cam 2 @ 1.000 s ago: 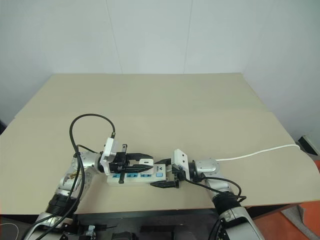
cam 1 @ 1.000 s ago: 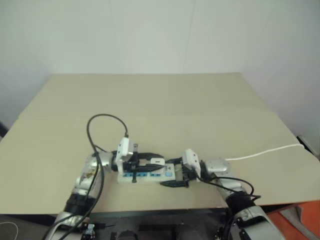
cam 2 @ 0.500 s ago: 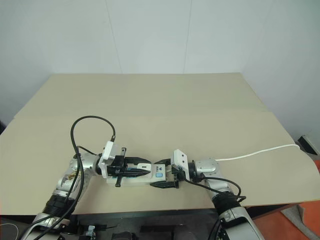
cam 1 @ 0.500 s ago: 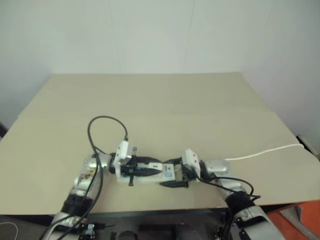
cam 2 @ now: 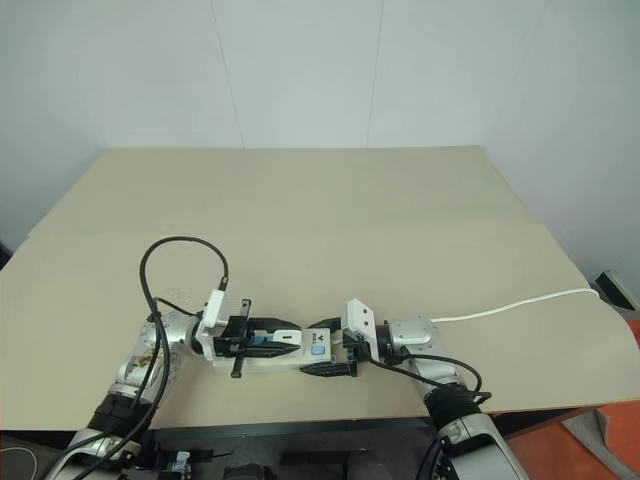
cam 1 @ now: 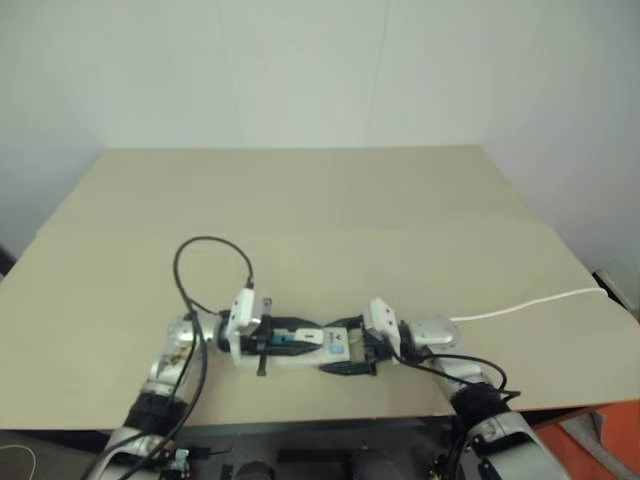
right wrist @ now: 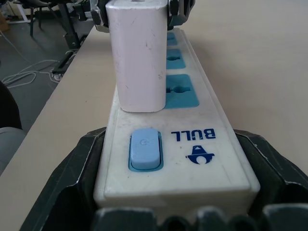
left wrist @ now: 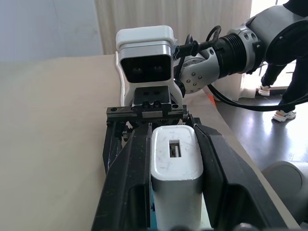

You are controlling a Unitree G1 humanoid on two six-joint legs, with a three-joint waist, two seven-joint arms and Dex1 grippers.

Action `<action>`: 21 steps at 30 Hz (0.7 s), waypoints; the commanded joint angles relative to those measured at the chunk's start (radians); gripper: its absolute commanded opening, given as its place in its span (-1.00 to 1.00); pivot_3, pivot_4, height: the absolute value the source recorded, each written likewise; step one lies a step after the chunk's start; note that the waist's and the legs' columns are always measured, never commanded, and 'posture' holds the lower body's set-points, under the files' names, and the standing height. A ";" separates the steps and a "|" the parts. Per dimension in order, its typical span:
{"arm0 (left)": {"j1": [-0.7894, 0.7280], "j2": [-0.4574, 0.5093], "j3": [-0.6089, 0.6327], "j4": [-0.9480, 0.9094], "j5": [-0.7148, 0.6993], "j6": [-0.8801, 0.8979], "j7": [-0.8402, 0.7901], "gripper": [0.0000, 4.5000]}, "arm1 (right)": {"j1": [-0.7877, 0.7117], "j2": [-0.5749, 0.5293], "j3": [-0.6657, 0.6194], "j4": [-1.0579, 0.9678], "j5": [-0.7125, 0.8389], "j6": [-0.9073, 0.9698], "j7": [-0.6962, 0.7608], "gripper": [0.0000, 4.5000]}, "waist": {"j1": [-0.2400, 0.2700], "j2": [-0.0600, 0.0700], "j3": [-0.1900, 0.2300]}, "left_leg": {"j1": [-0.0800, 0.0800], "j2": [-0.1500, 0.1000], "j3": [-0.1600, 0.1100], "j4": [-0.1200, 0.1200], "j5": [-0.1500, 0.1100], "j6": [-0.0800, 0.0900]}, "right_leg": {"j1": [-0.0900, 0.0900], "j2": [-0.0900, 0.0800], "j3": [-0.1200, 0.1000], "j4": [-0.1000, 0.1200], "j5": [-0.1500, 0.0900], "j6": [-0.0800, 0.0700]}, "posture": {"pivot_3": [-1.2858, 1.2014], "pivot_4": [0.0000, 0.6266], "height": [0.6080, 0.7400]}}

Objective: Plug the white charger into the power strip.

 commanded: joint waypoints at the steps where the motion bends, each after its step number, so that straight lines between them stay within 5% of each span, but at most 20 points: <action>1: 0.039 0.026 -0.028 0.075 0.069 -0.010 -0.001 -0.54 | 0.005 0.007 0.021 0.004 -0.003 0.013 0.005 0.52 | 0.000 0.000 0.000 | 0.000 0.000 0.000 0.000 0.000 0.000 | 0.000 0.000 0.000 0.000 0.000 0.000 | 0.03 -0.52 1.00; 11: 0.060 0.048 -0.062 0.029 0.076 0.101 0.066 -0.54 | 0.010 0.003 0.019 -0.001 -0.003 0.017 0.011 0.52 | 0.002 0.007 -0.006 | 0.001 0.000 0.000 -0.001 0.000 0.000 | 0.001 0.000 0.000 -0.001 0.000 0.001 | 0.03 -0.52 1.00; 21: 0.033 0.063 -0.038 -0.019 0.034 0.110 0.030 0.86 | 0.001 0.011 0.025 0.009 -0.009 0.009 0.012 0.52 | 0.000 0.009 -0.007 | 0.001 0.000 0.000 -0.002 0.000 0.000 | 0.001 0.000 0.000 -0.003 -0.001 0.000 | 0.03 -0.52 1.00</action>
